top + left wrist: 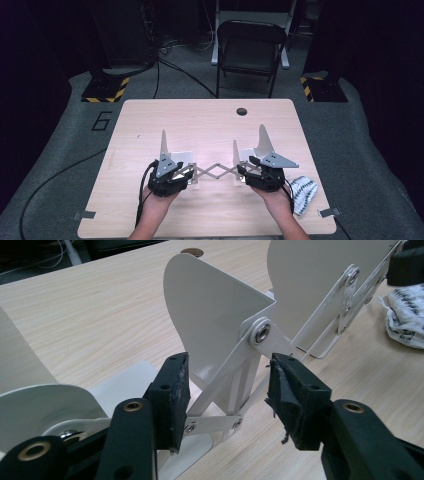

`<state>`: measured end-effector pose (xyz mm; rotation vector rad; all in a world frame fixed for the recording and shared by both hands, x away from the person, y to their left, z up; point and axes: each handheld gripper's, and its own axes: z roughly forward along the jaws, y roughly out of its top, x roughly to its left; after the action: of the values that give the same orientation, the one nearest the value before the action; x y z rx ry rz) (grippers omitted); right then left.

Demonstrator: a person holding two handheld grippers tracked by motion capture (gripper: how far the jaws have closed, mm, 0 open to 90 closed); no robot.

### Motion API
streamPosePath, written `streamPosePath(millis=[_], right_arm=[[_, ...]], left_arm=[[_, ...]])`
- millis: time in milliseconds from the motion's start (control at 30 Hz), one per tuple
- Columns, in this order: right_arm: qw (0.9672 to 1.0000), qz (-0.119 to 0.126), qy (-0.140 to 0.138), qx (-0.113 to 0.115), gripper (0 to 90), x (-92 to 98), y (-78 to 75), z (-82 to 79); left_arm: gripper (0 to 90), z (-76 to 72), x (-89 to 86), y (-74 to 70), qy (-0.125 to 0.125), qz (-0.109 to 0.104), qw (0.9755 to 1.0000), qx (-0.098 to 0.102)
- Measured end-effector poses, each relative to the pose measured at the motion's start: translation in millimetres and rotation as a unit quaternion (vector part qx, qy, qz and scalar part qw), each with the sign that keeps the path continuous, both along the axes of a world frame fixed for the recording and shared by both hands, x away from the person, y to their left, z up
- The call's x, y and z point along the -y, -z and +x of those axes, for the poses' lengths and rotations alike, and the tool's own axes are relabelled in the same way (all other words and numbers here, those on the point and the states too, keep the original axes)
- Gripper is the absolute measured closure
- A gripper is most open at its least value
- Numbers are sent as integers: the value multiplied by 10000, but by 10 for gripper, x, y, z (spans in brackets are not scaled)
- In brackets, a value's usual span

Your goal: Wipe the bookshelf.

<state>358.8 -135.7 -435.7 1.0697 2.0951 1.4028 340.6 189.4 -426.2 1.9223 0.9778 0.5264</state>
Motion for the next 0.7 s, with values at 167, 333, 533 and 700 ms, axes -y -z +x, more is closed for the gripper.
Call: streamPosePath(millis=[167,333,533,700], right_arm=[[9999,-57,37,137,546,-20,21,-51],[9995,-142,57,268,586,-70,9,-109],[9990,-127,254,342,625,-119,24,-145],[9991,-148,333,231,632,-140,24,-103]], left_arm=[[568,6,-33,21,-56,71,9999,-53],[609,8,-76,29,-136,-31,9999,-98],[641,34,-97,40,-225,6,9997,7],[659,77,-112,33,-292,-12,9996,-53]])
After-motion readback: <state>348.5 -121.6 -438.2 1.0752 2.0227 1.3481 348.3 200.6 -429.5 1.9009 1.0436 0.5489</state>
